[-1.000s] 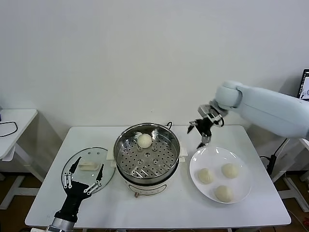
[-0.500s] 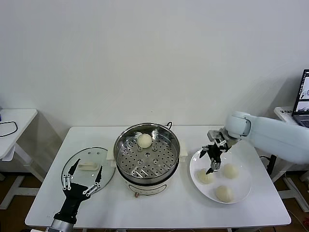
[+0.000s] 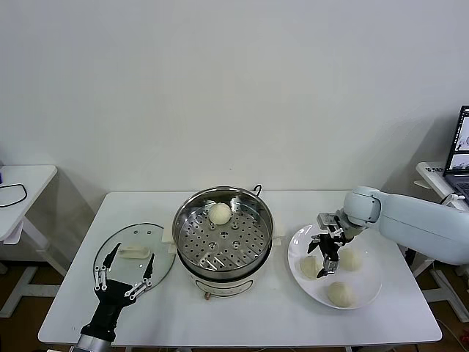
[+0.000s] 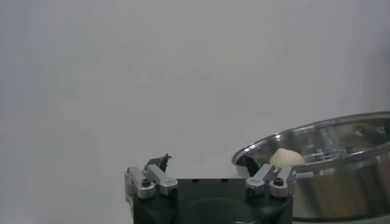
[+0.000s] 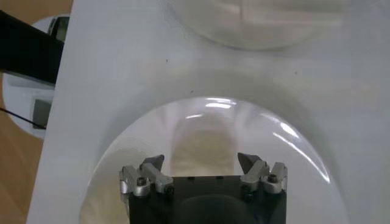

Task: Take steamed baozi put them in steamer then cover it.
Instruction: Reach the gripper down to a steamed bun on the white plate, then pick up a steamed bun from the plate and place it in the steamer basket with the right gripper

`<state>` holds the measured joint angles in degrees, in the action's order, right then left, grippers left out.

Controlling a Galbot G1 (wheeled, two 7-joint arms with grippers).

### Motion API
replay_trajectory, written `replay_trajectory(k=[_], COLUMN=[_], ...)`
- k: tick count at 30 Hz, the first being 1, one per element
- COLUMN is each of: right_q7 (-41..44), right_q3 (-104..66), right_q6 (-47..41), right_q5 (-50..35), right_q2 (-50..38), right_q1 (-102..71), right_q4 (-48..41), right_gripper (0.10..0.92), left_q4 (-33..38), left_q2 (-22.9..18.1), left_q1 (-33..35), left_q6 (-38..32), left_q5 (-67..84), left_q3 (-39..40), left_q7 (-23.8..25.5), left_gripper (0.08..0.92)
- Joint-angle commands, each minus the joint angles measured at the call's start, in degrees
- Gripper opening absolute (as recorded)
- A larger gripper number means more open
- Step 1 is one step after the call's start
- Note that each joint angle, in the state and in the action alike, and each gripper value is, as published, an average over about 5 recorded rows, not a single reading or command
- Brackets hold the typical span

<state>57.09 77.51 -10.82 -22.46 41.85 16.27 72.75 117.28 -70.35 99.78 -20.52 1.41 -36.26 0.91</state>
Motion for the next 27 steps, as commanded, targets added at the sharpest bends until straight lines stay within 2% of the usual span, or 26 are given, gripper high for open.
replay_trajectory(k=[1, 4, 11, 15, 20, 27], right_q7=[-0.7, -1.2, -3.0, -3.0, 2.3, 11.1], right_q3=[-1.6, -1.7, -1.4, -0.8, -0.1, 8.8], right_q6=[-0.5, -0.5, -0.3, -0.3, -0.2, -0.4], right_q5=[0.9, 0.7, 0.1, 0.0, 0.7, -4.9], right_q2=[-0.3, -0.3, -0.3, -0.6, -0.8, 4.0], right_q1=[-2.4, -2.5, -2.2, -0.6, 6.1, 27.1], right_q4=[-0.3, -0.2, 0.0, 0.8, 1.9, 2.8], right_gripper=[0.823, 0.808, 0.689, 0.658, 0.651, 0.629], left_q4=[0.0, 0.3, 0.7, 1.0, 1.4, 1.5], left_q2=[0.0, 0.0, 0.1, 0.0, 0.1, 0.6], left_q1=[0.2, 0.2, 0.1, 0.1, 0.0, -0.4], left_q6=[-0.1, -0.2, -0.2, -0.2, -0.1, -0.2], left_q5=[0.0, 0.1, 0.3, 0.3, 0.3, 0.3], left_q3=[-0.4, -0.7, -1.0, -1.0, -0.9, -0.5], left_q7=[-0.1, -0.1, -0.2, -0.2, -0.2, -0.2], left_gripper=[0.823, 0.823, 0.823, 0.823, 0.823, 0.823])
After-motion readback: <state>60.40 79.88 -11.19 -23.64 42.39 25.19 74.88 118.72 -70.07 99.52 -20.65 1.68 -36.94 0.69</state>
